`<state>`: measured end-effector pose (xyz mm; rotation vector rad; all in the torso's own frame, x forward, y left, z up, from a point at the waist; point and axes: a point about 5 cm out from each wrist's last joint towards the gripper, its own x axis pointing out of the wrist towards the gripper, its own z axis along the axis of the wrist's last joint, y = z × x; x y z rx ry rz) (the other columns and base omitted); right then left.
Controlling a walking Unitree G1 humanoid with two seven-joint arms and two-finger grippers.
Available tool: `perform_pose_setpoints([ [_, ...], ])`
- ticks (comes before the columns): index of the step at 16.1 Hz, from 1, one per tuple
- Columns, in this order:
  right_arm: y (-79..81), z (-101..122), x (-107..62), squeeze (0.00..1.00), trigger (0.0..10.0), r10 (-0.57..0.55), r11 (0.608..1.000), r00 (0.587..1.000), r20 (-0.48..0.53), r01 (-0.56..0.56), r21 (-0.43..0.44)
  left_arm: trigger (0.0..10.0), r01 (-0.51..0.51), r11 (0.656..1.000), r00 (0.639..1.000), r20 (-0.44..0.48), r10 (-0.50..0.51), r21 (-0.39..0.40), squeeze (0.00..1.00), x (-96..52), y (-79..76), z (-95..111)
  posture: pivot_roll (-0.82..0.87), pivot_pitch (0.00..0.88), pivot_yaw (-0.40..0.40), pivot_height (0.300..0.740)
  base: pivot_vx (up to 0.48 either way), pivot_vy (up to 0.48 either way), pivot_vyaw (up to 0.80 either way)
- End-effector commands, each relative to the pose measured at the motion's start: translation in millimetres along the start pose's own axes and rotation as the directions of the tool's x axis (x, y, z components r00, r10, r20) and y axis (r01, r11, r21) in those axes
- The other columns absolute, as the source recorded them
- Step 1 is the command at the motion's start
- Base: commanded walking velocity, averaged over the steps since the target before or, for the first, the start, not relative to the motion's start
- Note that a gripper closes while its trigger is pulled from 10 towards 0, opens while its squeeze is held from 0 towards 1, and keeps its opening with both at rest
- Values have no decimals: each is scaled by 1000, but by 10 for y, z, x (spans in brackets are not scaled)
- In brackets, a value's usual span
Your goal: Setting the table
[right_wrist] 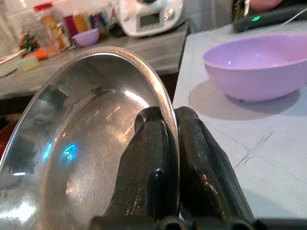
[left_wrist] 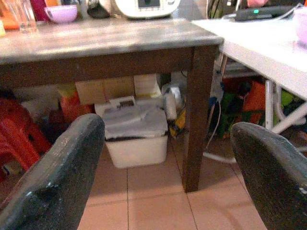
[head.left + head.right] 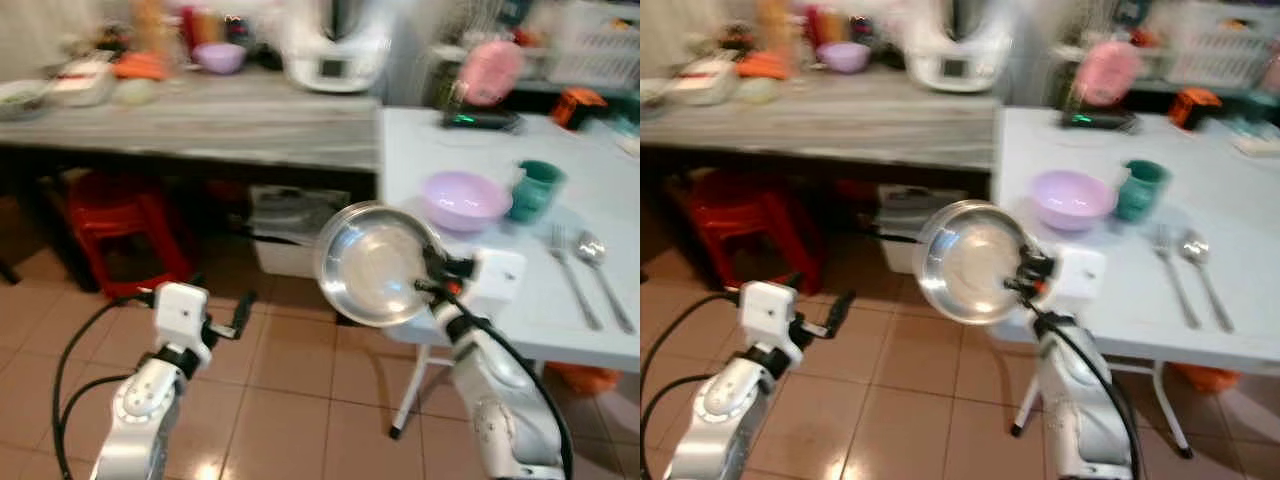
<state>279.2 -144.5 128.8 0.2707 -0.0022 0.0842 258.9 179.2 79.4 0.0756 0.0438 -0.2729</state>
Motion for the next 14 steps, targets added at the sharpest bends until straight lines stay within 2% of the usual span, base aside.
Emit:
perform_pose_setpoints([
  [1, 42, 92, 18, 0, 10000, 11, 1000, 999, 42, -11, 7, 10000, -4, 1000, 1000, 13, 3, 20, 0, 20, 35, 47, 22, 0, -29, 740, 0, 480, 0],
  [8, 8, 84, 29, 0, 10000, -9, 1000, 999, 44, 9, -5, 10000, 12, 1000, 1000, 22, -13, 19, 0, 55, -8, 60, 22, 0, -21, 740, 0, 476, 0],
  [14, -10, 96, 60, 0, 10000, -9, 1000, 999, 52, 10, -20, 10000, 48, 999, 998, 26, -49, 11, 0, 81, -140, 61, 28, 0, -20, 740, 0, 476, 0],
])
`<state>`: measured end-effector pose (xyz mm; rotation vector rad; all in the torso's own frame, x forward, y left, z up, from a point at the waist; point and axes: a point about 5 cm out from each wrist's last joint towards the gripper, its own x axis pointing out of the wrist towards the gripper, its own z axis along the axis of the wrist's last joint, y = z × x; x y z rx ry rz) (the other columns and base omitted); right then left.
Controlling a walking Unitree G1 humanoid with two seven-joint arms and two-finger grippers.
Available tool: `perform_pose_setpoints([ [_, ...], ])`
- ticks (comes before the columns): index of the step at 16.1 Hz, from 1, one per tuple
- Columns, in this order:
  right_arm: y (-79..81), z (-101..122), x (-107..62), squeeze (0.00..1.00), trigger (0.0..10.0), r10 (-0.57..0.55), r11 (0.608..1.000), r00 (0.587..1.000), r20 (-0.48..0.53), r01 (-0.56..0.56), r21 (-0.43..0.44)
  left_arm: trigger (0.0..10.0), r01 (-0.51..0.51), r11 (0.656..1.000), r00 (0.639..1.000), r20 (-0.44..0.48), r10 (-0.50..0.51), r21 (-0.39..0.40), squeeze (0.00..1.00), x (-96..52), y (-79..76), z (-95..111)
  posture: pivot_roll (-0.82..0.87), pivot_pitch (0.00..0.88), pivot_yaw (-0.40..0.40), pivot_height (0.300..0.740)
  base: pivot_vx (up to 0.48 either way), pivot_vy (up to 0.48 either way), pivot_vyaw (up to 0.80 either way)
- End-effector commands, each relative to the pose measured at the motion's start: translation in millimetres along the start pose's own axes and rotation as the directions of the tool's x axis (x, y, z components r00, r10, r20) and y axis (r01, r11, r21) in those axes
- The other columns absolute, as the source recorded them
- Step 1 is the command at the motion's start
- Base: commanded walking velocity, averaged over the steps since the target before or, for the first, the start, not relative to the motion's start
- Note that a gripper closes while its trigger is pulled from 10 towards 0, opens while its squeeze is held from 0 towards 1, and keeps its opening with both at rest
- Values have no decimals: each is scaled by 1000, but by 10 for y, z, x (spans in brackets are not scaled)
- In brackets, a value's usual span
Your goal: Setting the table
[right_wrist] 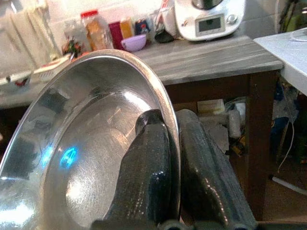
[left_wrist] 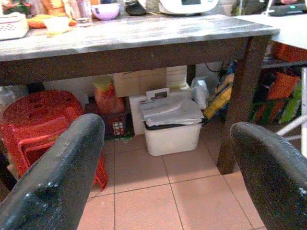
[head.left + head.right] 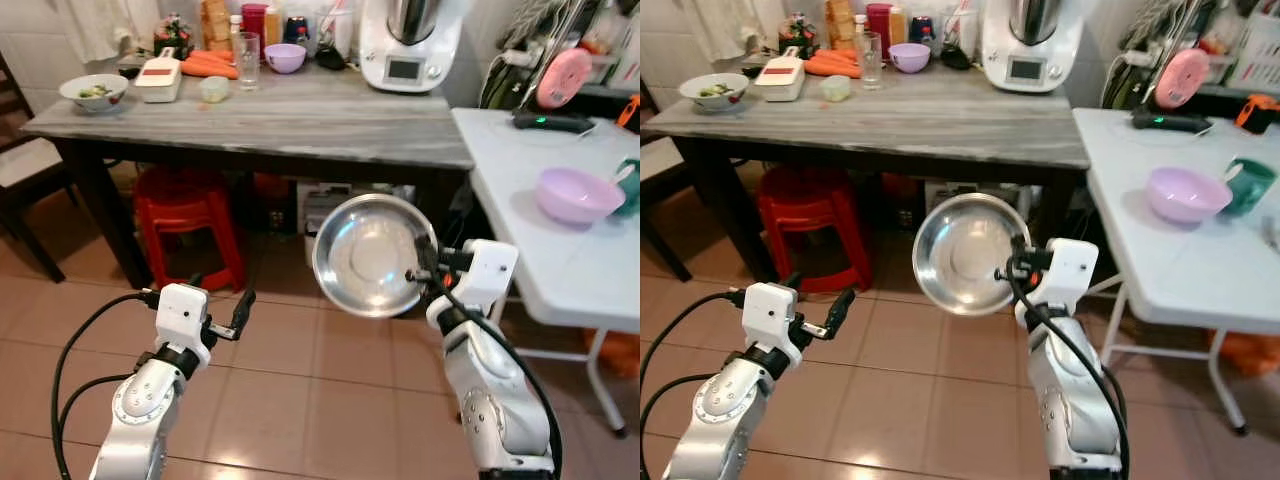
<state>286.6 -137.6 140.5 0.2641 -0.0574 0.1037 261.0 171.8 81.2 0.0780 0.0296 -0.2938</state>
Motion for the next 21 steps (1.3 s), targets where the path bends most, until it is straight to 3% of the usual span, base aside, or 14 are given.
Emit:
perform_pose_setpoints([
  [1, -97, 1, -20, 0, 10000, -33, 999, 999, 2, 33, -13, 10000, 26, 1000, 1000, 13, -26, 2, 0, 49, -80, 38, 28, 0, -20, 740, 0, 476, 0],
  [10, -63, -53, -86, 0, 10000, -9, 1000, 1000, -4, 9, -24, 10000, -42, 999, 997, 65, 41, 21, 0, 122, 44, 168, 28, 0, -11, 740, 0, 0, 0],
  [21, -59, -38, -76, 0, 10000, -13, 1000, 1000, 6, 13, -22, 10000, -13, 1000, 997, 71, 12, 9, 0, 165, -55, 172, 22, 0, -9, 740, 432, 0, 79],
])
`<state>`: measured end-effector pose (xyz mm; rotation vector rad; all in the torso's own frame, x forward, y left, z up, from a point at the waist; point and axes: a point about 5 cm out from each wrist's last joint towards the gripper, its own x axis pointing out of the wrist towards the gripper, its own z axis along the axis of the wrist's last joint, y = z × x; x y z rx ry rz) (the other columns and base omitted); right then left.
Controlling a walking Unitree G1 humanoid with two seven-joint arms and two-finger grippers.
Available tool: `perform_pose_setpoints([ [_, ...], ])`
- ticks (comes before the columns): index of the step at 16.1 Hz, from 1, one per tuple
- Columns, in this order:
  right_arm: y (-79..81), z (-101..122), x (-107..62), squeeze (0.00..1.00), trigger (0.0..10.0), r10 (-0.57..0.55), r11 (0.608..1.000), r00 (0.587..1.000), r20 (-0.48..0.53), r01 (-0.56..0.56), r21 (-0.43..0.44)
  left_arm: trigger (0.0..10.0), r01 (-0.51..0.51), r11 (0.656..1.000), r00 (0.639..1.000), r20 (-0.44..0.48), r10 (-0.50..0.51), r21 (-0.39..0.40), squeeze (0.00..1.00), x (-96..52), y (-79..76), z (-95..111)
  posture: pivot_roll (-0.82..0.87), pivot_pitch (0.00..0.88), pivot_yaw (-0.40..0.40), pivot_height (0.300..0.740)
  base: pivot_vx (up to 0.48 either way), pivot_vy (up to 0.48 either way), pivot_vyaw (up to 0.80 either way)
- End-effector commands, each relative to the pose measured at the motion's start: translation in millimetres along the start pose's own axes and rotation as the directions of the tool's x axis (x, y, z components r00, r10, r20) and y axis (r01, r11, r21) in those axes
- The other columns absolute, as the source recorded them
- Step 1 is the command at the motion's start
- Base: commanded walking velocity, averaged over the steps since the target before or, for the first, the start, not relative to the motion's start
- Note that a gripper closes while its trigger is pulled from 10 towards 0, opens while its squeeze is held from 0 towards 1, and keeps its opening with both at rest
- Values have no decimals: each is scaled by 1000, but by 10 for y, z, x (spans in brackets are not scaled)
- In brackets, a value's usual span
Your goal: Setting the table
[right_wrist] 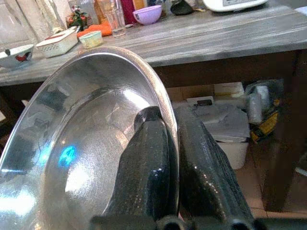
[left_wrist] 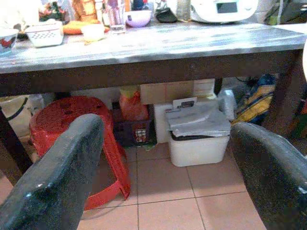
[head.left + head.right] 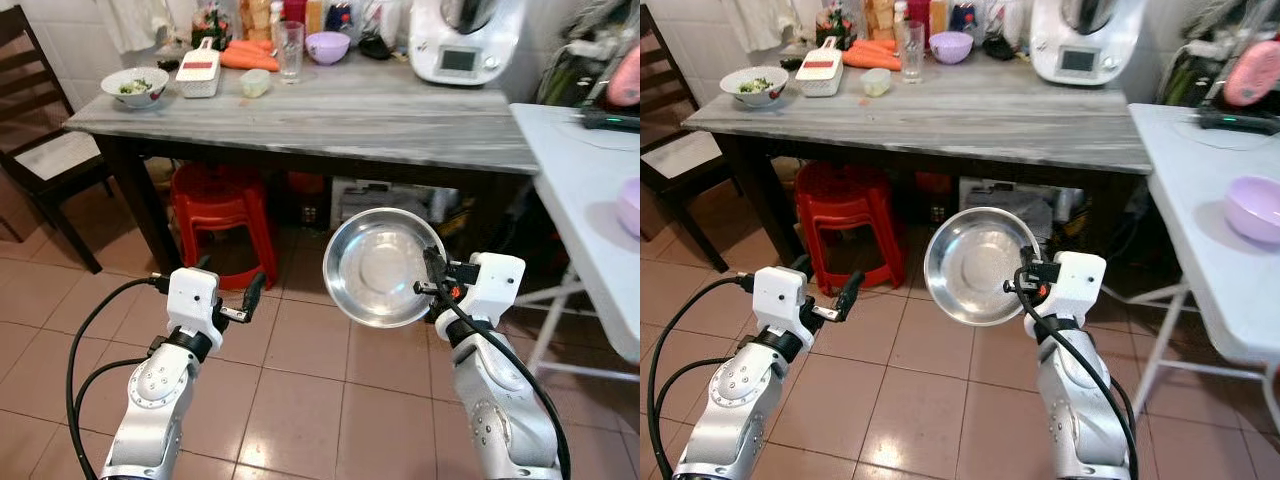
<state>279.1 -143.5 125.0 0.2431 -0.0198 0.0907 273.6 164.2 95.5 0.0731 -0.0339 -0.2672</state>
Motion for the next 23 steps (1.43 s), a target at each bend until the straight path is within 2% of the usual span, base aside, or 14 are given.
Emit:
perform_pose_setpoints([
  [1, 30, 88, 10, 0, 10000, 2, 1000, 999, 41, -2, -1, 10000, 21, 1000, 1000, 11, -21, 2, 0, 38, -49, 23, 22, 0, -9, 740, 480, 0, 0],
  [7, 35, 73, 16, 0, 10000, 1, 1000, 999, 38, 0, -11, 10000, 42, 999, 999, 19, -42, -5, 0, 89, -102, 30, 12, 0, -1, 740, 480, 0, 0],
  [12, 31, 78, 11, 0, 10000, -1, 1000, 999, 45, 2, -8, 10000, 51, 999, 998, 22, -51, -8, 0, 108, -137, 28, 11, 0, 0, 740, 480, 0, 525],
  [23, 14, 75, 49, 0, 10000, -3, 1000, 999, 42, 4, -10, 10000, 60, 998, 998, 28, -59, -6, 0, 155, -156, 26, 9, 0, -6, 740, 480, 0, 0],
])
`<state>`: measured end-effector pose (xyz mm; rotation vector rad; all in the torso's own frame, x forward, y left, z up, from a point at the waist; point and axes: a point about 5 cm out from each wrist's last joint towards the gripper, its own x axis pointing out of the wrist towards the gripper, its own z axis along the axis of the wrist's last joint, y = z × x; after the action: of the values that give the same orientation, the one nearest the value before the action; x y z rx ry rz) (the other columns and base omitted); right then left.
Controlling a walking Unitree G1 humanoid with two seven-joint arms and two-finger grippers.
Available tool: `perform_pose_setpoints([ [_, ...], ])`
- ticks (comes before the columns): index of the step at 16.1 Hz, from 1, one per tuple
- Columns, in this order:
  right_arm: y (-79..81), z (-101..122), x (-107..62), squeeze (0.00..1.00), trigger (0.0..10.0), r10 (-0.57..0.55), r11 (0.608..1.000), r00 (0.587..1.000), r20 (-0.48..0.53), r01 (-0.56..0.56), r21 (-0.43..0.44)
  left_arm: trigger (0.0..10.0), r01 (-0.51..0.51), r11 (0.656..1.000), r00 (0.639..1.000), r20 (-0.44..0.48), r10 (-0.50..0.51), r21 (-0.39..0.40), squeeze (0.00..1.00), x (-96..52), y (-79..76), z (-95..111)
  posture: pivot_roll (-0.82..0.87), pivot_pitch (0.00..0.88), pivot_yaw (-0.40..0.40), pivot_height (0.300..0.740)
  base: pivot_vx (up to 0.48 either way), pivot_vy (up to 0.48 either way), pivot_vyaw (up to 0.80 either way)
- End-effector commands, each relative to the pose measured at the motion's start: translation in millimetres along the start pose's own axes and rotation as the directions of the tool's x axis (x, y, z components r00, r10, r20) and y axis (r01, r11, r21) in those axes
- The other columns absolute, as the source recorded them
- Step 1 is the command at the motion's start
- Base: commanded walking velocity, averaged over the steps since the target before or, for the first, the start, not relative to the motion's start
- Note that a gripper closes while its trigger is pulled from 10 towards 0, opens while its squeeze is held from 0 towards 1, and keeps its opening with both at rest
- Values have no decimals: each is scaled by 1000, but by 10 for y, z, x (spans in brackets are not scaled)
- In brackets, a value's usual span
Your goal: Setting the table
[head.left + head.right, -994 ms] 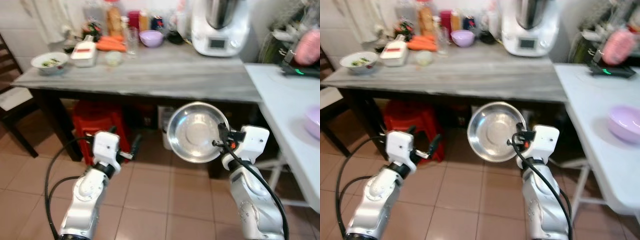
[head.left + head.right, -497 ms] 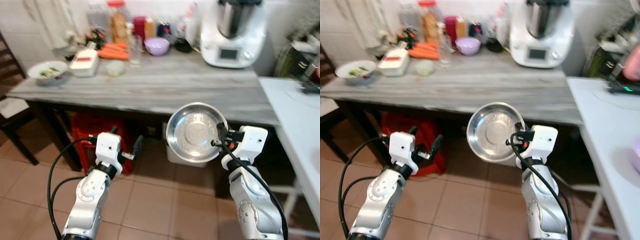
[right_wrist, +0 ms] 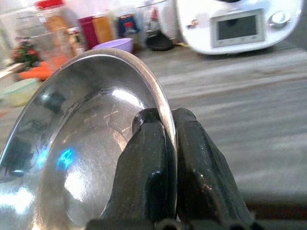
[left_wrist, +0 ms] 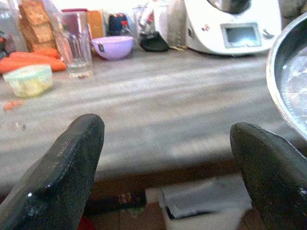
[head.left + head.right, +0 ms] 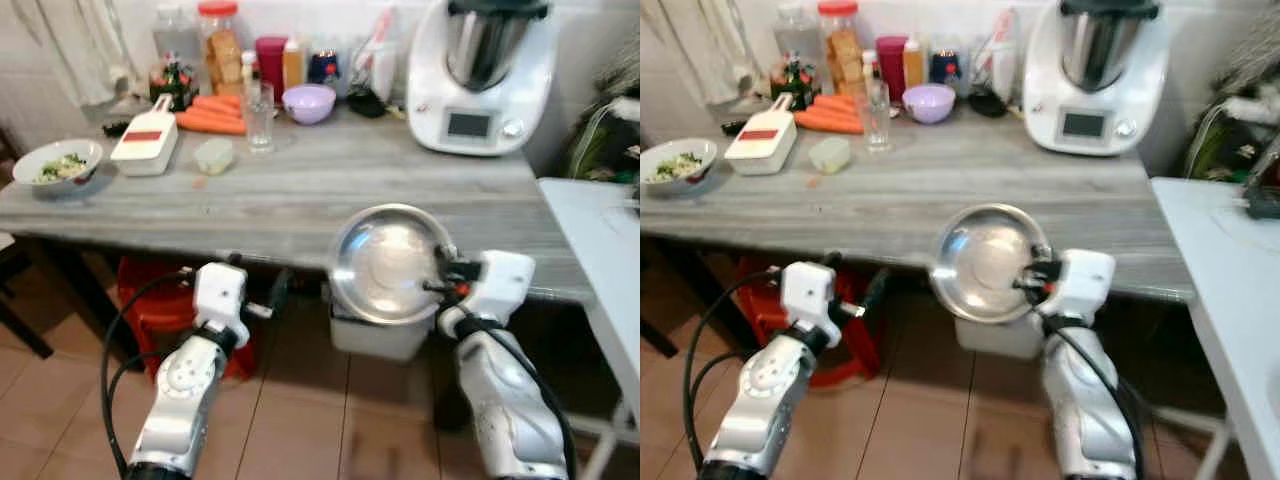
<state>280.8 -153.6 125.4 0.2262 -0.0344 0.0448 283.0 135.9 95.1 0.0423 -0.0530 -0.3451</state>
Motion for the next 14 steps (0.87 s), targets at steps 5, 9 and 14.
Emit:
perform_pose_setpoints([
  [5, 101, 30, 52, 0, 10000, 18, 1000, 1000, 18, -18, 24, 10000, -3, 1000, 1000, 1, 3, 23, 0, -8, 61, 9, 10, 0, -7, 740, 480, 0, 0],
  [9, 9, -51, 83, 0, 10000, -22, 1000, 1000, -13, 22, 14, 10000, -7, 1000, 1000, -21, 8, 28, 0, -75, 139, -25, 14, 0, -7, 740, 176, 0, 0],
  [14, -23, -178, 231, 0, 10000, -80, 990, 993, -92, 89, 105, 10000, 16, 999, 999, -37, -14, 51, 0, -203, 198, -59, 30, 0, -4, 740, 0, 0, 0],
])
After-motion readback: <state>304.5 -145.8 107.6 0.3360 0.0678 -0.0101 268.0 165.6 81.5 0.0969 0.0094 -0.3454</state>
